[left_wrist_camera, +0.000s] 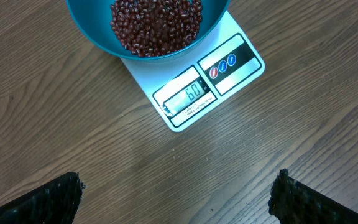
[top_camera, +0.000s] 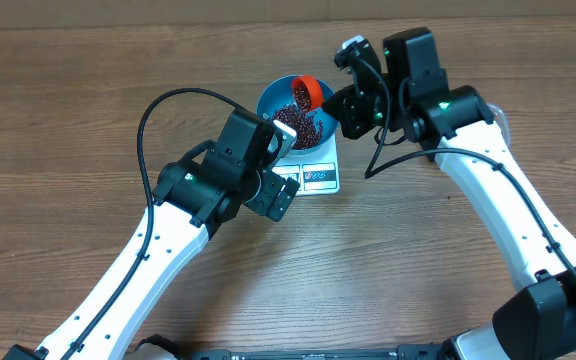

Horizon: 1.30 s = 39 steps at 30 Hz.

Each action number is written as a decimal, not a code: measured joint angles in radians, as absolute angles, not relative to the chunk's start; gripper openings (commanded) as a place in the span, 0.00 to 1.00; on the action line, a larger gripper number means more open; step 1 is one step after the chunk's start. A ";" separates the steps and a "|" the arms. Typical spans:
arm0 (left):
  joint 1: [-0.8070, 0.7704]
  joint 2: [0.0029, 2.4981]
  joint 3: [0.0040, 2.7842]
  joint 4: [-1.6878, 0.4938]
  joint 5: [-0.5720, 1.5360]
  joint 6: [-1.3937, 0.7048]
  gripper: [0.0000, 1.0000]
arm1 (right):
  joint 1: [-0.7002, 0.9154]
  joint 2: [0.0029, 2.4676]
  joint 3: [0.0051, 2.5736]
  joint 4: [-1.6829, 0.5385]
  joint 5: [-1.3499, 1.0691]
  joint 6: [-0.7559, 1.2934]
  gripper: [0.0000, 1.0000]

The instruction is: Scoop item into bowl and weigh 150g on scale

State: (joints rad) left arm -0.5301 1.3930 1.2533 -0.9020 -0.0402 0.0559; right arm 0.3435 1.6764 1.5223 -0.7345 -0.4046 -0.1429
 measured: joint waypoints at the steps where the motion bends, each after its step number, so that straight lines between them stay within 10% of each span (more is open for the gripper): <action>1: -0.530 1.393 1.253 -0.902 -0.040 0.056 1.00 | 0.351 1.676 1.522 -0.735 -0.391 -0.144 0.04; 39: -0.530 1.393 1.253 -0.902 -0.040 0.056 1.00 | 0.390 1.676 1.522 -0.737 -0.198 -0.160 0.03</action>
